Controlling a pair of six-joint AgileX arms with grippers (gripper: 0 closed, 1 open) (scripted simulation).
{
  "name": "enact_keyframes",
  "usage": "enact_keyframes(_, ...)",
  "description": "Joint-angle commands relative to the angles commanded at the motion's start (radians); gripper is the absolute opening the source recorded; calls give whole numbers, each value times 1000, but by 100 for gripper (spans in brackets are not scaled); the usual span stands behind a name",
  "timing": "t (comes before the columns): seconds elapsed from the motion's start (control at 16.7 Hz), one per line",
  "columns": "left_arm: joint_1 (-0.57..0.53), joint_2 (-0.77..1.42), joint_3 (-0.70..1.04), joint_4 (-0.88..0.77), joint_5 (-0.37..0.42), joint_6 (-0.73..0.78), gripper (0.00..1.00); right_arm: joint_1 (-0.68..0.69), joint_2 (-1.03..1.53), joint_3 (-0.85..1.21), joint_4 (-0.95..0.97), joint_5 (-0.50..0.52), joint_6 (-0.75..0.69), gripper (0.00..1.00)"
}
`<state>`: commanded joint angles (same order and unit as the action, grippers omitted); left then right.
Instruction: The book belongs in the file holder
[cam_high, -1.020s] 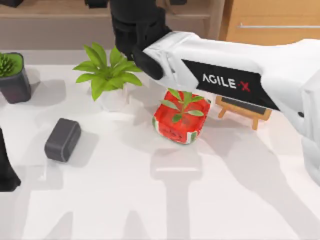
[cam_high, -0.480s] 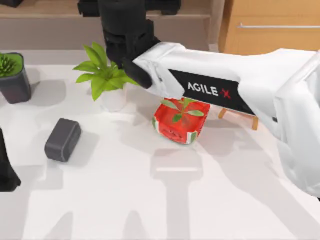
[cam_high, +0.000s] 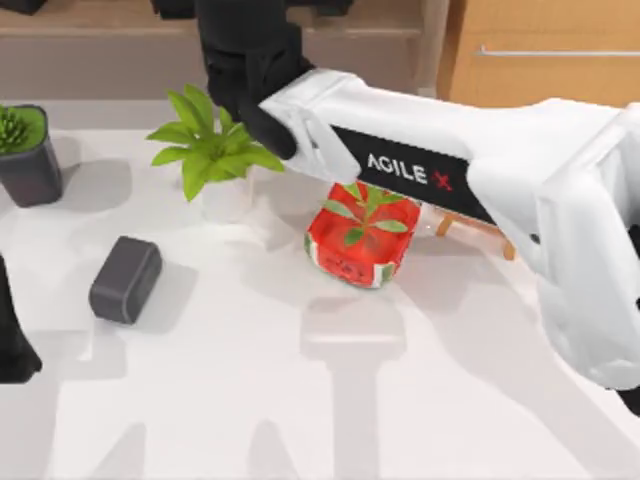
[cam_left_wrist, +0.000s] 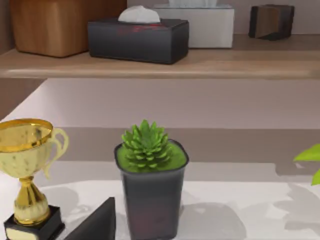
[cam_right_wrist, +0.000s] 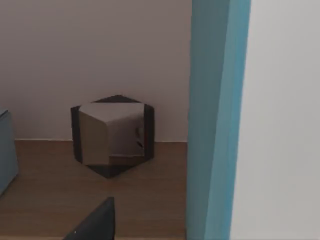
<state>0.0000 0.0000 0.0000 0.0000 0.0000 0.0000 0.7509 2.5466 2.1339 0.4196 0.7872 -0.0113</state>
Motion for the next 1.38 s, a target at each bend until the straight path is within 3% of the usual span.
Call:
enact_keyframes(0.24, 0, 0, 0, 0, 0, 0, 100, -1, 3, 6, -3, -1, 0, 100)
enact_keyframes(1.02, 0, 0, 0, 0, 0, 0, 100, -1, 3, 6, -3, -1, 0, 2)
enact_keyframes(1.38, 0, 0, 0, 0, 0, 0, 100, -1, 3, 6, -3, -1, 0, 0)
